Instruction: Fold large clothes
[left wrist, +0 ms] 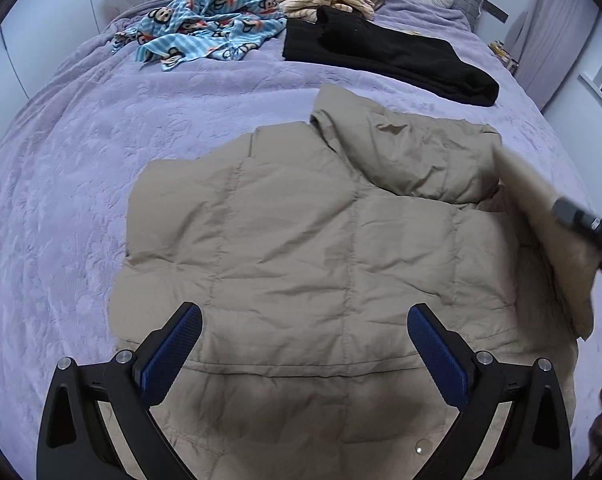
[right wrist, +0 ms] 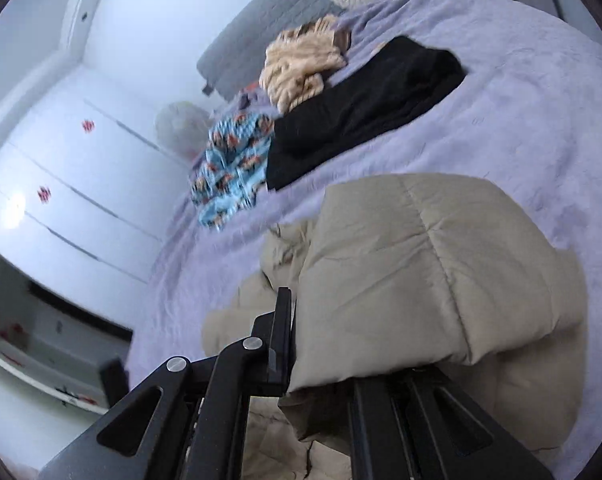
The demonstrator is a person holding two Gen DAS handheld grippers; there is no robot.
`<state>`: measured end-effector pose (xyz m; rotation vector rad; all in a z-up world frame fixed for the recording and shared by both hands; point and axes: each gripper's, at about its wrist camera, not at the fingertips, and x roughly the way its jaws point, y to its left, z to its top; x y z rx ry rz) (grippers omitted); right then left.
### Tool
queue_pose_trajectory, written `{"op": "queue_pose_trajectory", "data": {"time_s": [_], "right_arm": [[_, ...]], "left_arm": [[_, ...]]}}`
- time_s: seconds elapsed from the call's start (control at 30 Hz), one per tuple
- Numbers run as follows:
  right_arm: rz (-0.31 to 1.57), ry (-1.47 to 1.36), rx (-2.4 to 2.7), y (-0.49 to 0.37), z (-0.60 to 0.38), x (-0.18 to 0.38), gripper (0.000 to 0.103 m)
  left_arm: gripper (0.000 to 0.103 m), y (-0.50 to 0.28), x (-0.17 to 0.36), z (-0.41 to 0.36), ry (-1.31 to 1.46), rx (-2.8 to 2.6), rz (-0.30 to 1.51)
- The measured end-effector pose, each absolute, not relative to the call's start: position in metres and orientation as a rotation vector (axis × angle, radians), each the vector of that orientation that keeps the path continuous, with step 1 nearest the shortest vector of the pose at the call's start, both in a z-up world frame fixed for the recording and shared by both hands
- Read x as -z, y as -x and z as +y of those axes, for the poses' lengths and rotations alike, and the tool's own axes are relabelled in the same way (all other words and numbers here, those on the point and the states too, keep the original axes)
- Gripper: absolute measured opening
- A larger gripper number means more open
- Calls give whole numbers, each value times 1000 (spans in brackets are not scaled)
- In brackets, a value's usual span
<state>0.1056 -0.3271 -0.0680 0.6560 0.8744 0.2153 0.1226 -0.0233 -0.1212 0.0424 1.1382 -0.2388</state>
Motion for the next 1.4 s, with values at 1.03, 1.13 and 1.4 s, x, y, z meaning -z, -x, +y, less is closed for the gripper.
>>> {"op": "queue_pose_trajectory", "data": {"time_s": [1.03,1.13,1.4], "right_arm": [[949,-486,-113,-119,-266,88,18],[1002,-376,-224,-122,-217,95,18],[1227,-258,-360,-115,-157,144,68]], "left_arm": [[103,-160,146,39,444,485,1208],[103,-167,146,54,609,580,1215],[103,-180,163,44,754,715,1275]]}}
